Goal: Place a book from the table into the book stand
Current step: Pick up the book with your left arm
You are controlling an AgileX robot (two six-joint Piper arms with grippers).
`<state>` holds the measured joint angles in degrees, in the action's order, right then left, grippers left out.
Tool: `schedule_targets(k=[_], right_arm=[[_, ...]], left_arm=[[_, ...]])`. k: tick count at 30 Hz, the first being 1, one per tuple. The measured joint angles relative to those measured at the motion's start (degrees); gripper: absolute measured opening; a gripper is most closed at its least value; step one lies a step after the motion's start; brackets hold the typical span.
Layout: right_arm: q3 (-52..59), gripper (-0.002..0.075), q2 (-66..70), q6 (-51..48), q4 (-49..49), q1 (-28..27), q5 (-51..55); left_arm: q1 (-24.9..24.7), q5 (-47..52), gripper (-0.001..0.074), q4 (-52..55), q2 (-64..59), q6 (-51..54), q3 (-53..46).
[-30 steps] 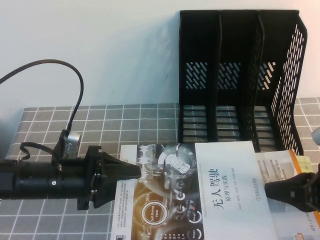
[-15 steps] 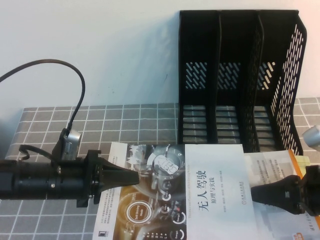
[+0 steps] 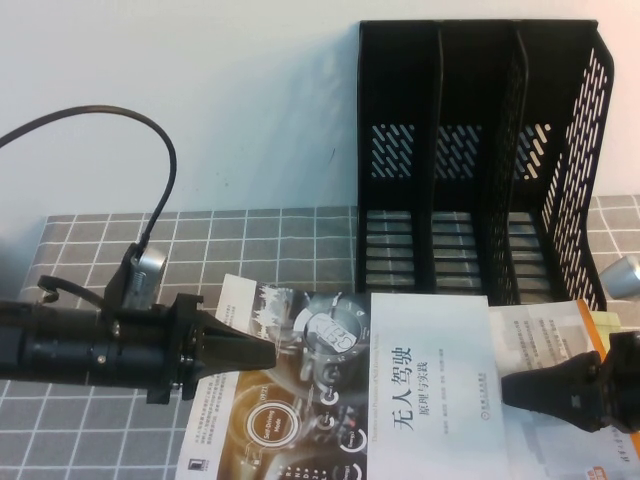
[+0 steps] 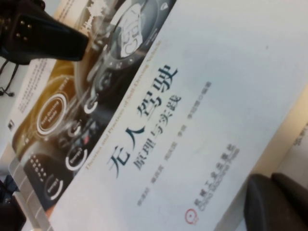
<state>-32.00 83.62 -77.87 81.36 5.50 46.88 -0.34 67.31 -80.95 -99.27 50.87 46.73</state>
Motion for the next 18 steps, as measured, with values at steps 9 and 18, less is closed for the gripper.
schedule_targets(k=[9,18], right_arm=[[0.0,-0.0003,0.0,-3.5,-0.1,0.0,0.1],[0.0,-0.0003,-1.8,-3.7,-1.1,0.0,0.0]], left_arm=[[0.0,-0.9,0.0103,3.0,8.9,-1.7,2.0],[2.3,-0.5,0.0102,6.1,16.4,-6.6,8.2]])
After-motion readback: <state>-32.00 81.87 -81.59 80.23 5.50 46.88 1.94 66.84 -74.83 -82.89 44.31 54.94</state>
